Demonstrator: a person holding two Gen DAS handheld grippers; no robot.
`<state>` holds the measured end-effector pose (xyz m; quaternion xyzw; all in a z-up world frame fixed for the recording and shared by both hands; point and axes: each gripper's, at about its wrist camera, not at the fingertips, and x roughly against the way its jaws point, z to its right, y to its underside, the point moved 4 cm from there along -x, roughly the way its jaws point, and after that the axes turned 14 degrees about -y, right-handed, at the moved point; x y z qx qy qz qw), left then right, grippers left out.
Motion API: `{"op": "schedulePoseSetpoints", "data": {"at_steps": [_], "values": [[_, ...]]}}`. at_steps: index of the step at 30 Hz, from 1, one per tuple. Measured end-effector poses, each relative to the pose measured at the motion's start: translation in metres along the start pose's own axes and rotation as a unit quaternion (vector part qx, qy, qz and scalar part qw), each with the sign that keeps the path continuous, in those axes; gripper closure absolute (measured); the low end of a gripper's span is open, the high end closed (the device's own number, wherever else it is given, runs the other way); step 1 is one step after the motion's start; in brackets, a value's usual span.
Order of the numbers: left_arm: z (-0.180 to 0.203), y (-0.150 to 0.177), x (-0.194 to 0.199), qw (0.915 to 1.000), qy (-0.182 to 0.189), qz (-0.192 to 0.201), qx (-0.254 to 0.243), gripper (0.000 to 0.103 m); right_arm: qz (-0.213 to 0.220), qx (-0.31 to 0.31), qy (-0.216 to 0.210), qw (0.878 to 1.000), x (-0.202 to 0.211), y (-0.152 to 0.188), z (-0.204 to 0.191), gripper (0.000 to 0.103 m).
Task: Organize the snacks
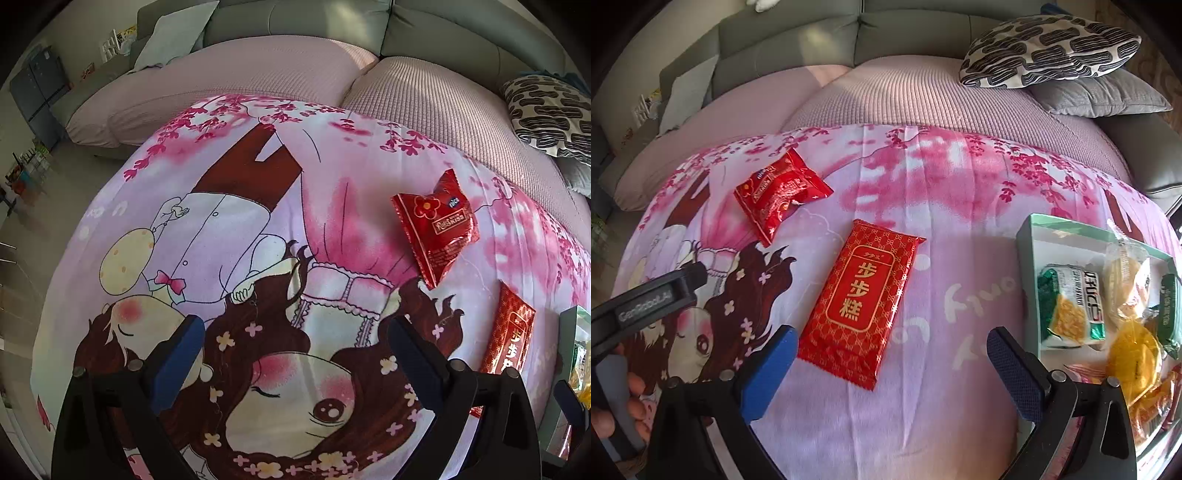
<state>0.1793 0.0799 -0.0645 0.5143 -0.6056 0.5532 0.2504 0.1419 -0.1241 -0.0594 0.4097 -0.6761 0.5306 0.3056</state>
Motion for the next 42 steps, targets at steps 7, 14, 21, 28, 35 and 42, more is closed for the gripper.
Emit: {"op": "schedulePoseSetpoints", "data": {"at_steps": [7, 14, 21, 28, 35, 42], "values": [[-0.003, -0.012, -0.009, 0.9999, 0.01, -0.002, 0.013, 0.004, -0.01, -0.012, 0.008, 1.0, -0.025, -0.012, 0.002, 0.0], [0.012, -0.03, -0.007, 0.9988, 0.047, 0.016, -0.003, 0.004, -0.016, -0.022, 0.024, 0.999, -0.04, -0.022, 0.007, 0.005], [0.033, -0.055, 0.005, 0.9936, 0.101, 0.04, -0.031, 0.004, -0.009, -0.034, 0.03, 0.999, -0.041, -0.031, 0.019, 0.007], [0.073, -0.077, 0.024, 0.9816, 0.111, 0.082, -0.132, 0.004, -0.006, -0.045, 0.029, 0.999, -0.036, -0.03, 0.03, 0.017], [0.108, -0.073, 0.014, 0.9729, 0.101, 0.068, -0.197, 0.005, 0.0, -0.055, 0.028, 0.998, -0.03, -0.03, 0.036, 0.035], [0.125, -0.062, 0.007, 0.9695, 0.099, 0.054, -0.217, 0.02, 0.002, -0.056, 0.023, 0.998, -0.024, -0.027, 0.038, 0.048]]}}
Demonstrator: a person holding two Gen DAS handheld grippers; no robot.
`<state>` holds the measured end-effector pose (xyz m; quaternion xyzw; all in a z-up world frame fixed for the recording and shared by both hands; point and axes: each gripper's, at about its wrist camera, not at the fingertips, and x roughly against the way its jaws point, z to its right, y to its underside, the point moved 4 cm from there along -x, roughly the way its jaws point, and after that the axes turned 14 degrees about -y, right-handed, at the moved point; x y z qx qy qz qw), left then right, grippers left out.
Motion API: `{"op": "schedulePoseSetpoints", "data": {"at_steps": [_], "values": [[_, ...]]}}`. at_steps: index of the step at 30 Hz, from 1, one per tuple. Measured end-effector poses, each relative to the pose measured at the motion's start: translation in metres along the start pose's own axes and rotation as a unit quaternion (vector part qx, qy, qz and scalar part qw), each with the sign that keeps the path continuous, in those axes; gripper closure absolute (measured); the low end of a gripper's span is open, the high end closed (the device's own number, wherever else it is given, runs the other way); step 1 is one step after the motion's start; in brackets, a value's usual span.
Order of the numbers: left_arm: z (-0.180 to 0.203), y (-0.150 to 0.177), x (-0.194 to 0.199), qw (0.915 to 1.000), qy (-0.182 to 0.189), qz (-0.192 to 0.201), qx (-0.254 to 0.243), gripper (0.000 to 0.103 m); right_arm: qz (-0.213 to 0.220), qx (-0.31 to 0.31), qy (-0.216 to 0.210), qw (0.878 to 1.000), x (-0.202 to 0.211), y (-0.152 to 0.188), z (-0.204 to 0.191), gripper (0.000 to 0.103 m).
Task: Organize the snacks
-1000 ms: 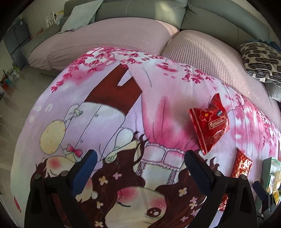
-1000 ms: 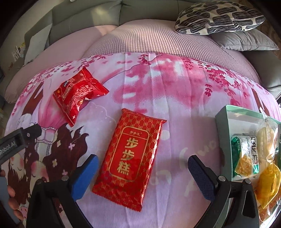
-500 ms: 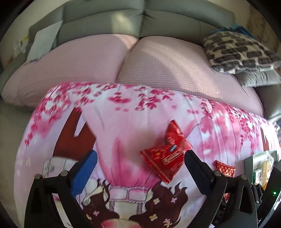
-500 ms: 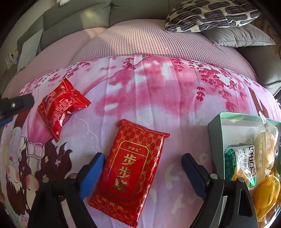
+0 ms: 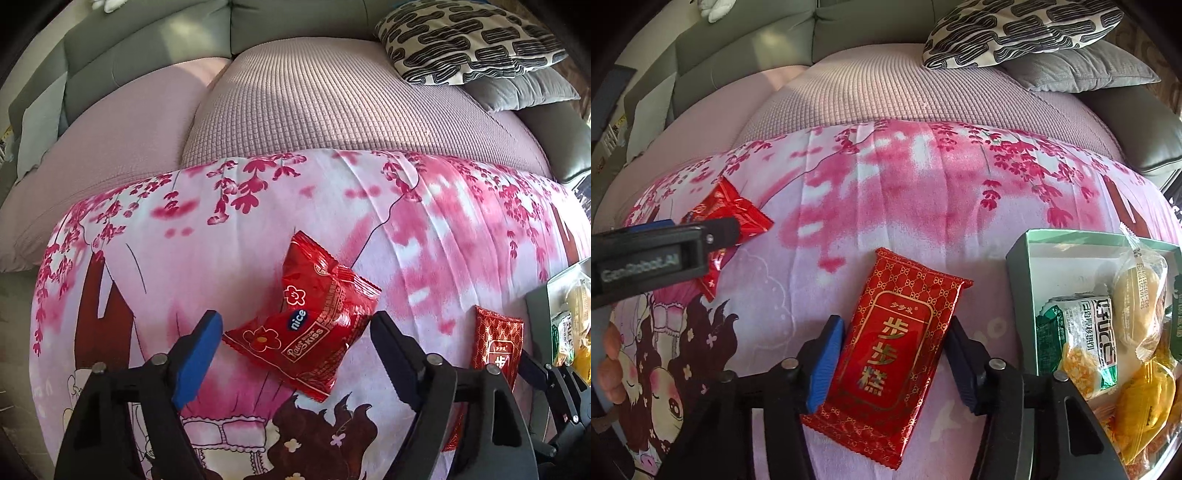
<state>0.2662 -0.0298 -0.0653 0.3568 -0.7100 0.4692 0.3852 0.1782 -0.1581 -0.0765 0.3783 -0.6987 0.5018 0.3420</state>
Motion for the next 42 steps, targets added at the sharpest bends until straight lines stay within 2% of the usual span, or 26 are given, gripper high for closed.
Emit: {"op": "schedulePoseSetpoints", "data": {"at_steps": [2, 5, 11, 19, 26, 35, 42], "values": [[0.001, 0.001, -0.001, 1.0, -0.002, -0.003, 0.001, 0.023, 0.0, 0.001, 0.0, 1.0, 0.001, 0.001, 0.0, 0.049], [0.002, 0.001, -0.004, 0.9999, 0.002, -0.013, 0.005, 0.034, -0.001, 0.003, 0.001, 1.0, 0.002, 0.002, -0.001, 0.049], [-0.002, 0.005, -0.005, 0.9992, 0.014, -0.019, 0.031, 0.038, -0.005, 0.011, -0.002, 1.0, 0.006, 0.008, -0.005, 0.05], [0.0, 0.023, 0.005, 0.9967, 0.031, -0.024, 0.071, 0.039, -0.015, 0.019, -0.009, 1.0, 0.016, 0.02, -0.01, 0.051], [-0.011, 0.055, 0.028, 0.9903, 0.05, -0.03, 0.126, 0.039, -0.012, 0.026, -0.014, 0.999, 0.038, 0.034, -0.012, 0.051], [-0.026, 0.086, 0.063, 0.9846, 0.049, -0.016, 0.167, 0.039, -0.011, 0.03, -0.018, 0.999, 0.062, 0.062, -0.008, 0.051], [-0.028, 0.106, 0.085, 0.9815, 0.04, -0.01, 0.187, 0.039, 0.018, 0.03, -0.022, 0.999, 0.093, 0.072, -0.005, 0.051]]}}
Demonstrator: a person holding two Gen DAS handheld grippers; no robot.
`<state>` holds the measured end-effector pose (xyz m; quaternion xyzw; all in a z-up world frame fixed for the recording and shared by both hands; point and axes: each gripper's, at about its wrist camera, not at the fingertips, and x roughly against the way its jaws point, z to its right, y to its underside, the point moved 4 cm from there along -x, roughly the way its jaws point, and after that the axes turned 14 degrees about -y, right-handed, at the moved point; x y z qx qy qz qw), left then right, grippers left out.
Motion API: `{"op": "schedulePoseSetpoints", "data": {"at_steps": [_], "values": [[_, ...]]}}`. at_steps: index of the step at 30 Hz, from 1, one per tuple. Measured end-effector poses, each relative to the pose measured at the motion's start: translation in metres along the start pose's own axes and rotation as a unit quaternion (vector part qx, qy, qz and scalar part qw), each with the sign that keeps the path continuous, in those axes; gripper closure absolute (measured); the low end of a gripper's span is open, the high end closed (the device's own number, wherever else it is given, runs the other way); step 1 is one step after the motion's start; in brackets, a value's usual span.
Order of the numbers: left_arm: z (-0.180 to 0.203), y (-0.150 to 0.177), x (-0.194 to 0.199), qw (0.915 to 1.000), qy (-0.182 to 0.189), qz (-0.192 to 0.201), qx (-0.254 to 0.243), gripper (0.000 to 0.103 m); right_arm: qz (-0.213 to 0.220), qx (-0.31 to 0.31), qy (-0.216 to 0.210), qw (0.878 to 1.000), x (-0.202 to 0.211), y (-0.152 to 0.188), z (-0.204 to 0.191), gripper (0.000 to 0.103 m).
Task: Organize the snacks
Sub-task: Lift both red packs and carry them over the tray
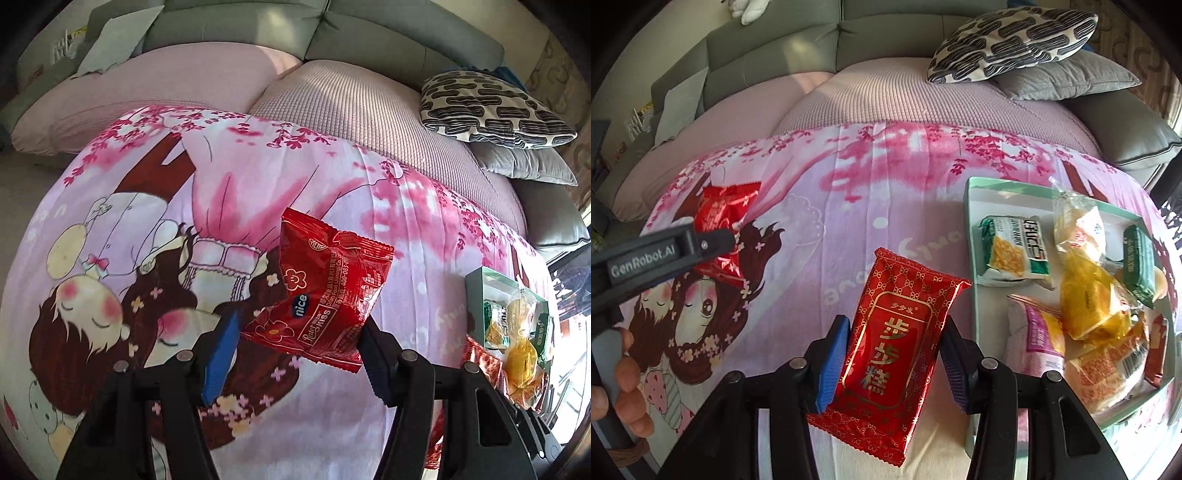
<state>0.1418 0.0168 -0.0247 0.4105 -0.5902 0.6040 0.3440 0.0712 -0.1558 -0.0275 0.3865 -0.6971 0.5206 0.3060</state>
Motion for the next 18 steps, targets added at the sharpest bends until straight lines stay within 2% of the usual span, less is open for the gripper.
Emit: {"op": "schedulePoseSetpoints", "data": {"at_steps": [6, 18], "values": [[0.012, 0.002, 0.019, 0.9995, 0.019, 0.021, -0.017, 0.039, 0.021, -0.002, 0.002, 1.0, 0.022, 0.001, 0.003, 0.051], [0.043, 0.0, 0.047, 0.9965, 0.008, 0.063, -0.054, 0.039, 0.047, -0.012, -0.002, 0.999, 0.037, -0.005, 0.018, 0.051]]}}
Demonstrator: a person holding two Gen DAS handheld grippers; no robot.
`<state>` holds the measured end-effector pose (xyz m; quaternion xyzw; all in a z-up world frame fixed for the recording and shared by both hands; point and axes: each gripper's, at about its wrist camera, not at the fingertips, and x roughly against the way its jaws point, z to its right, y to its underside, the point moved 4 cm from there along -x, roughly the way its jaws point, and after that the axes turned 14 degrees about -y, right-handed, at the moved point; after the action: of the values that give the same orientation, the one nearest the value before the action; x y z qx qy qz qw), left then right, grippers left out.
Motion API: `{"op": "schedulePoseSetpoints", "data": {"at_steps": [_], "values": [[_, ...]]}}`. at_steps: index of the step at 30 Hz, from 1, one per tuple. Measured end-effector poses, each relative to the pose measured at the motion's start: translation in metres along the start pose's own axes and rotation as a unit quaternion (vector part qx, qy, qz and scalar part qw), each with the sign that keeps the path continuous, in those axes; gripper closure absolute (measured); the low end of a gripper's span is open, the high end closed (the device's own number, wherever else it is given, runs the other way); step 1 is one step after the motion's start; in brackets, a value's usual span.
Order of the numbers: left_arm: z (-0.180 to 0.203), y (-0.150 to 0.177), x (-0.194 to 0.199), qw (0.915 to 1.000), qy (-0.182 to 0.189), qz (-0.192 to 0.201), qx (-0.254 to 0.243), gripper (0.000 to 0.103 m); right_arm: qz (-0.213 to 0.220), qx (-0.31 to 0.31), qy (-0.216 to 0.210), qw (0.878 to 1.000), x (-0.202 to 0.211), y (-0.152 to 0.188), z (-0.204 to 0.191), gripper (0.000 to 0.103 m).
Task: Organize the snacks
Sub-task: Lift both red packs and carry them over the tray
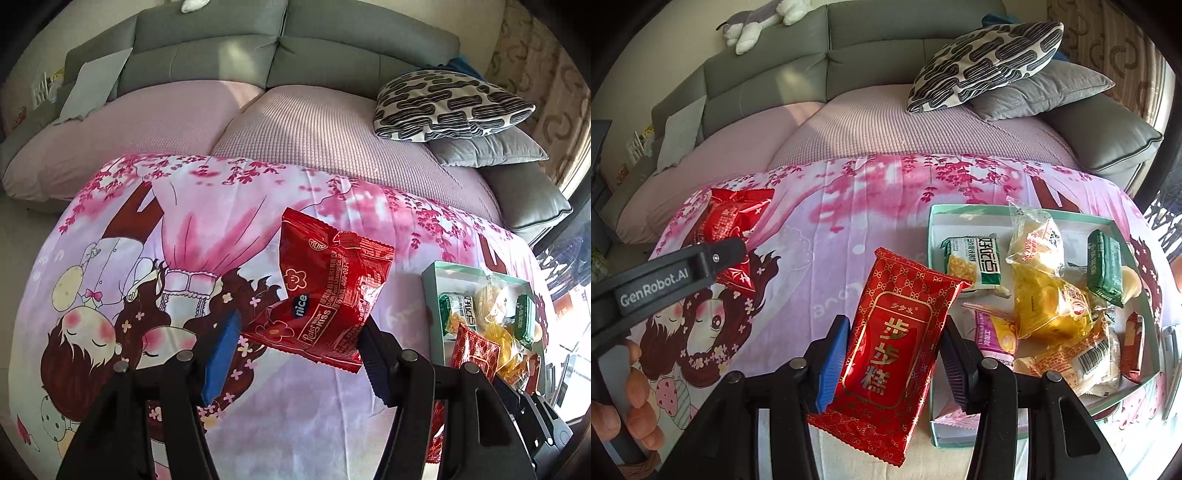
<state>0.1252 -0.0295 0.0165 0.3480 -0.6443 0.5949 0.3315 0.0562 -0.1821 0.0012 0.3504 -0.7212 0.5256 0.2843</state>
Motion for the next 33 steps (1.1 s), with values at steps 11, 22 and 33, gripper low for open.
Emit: {"op": "schedulePoseSetpoints", "data": {"at_steps": [11, 22, 33], "values": [[0.02, -0.003, 0.028, 0.9991, 0.003, 0.039, -0.013, 0.039, 0.04, -0.032, 0.013, 0.999, 0.029, -0.008, 0.03, 0.051], [0.049, -0.001, 0.047, 0.9973, 0.03, 0.057, -0.036, 0.039, 0.073, -0.077, 0.042, 0.993, 0.057, -0.016, 0.074, 0.051], [0.099, 0.016, 0.057, 0.9918, 0.065, 0.057, -0.094, 0.039, 0.109, -0.164, 0.118, 0.973, 0.099, -0.011, 0.157, 0.051]]}}
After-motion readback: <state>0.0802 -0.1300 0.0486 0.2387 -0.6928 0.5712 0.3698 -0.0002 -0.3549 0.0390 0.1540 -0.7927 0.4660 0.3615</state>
